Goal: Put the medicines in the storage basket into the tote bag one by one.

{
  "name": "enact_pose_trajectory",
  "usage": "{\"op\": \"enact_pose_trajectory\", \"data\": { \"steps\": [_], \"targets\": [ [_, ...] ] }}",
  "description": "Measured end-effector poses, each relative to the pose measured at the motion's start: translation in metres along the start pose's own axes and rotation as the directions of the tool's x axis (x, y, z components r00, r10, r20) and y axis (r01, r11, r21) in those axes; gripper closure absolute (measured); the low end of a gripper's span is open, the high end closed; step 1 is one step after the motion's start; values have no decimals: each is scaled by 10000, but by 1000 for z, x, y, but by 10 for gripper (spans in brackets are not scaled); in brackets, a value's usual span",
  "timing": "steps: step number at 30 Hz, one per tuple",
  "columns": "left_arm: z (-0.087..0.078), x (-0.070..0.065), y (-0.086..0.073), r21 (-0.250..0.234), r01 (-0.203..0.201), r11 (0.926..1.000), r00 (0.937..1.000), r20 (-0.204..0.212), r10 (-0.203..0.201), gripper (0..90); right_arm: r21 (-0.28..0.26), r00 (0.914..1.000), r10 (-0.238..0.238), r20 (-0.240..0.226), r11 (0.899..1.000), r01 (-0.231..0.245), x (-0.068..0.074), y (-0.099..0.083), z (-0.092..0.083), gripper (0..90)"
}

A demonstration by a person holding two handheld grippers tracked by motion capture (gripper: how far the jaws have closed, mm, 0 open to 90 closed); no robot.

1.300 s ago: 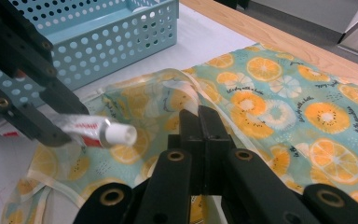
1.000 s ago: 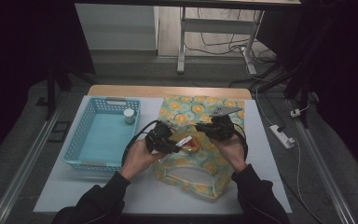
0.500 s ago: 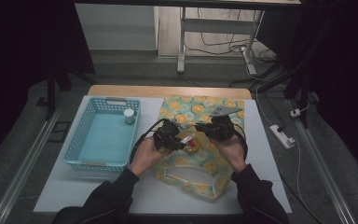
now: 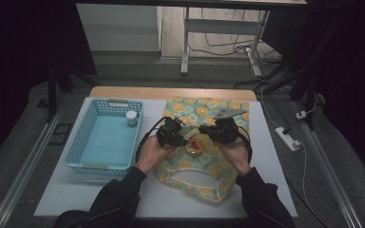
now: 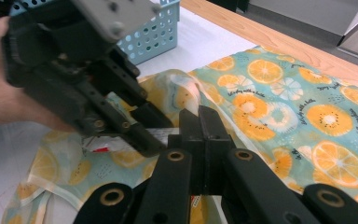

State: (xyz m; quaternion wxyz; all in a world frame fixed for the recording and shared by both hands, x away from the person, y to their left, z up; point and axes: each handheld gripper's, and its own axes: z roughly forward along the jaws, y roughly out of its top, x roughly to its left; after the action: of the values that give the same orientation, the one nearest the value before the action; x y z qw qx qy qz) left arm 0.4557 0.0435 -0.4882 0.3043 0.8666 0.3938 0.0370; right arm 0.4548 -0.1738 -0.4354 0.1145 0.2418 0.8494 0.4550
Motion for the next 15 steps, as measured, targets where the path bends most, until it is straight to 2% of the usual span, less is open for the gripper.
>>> {"op": "enact_pose_trajectory", "data": {
  "steps": [6,10,15],
  "targets": [
    [5,6,2,-30,324,9995,9991,-255,-324,717,35,10000,-5,-9,10000,5,1,0,1,900],
    [10,9,3,55,367,9993,9981,-493,-363,717,82,10000,-8,-20,10000,8,1,-1,2,900],
    [17,13,2,79,528,9986,9974,-503,-523,717,162,10000,-18,-30,9999,18,1,-2,4,900]
  ]
}}
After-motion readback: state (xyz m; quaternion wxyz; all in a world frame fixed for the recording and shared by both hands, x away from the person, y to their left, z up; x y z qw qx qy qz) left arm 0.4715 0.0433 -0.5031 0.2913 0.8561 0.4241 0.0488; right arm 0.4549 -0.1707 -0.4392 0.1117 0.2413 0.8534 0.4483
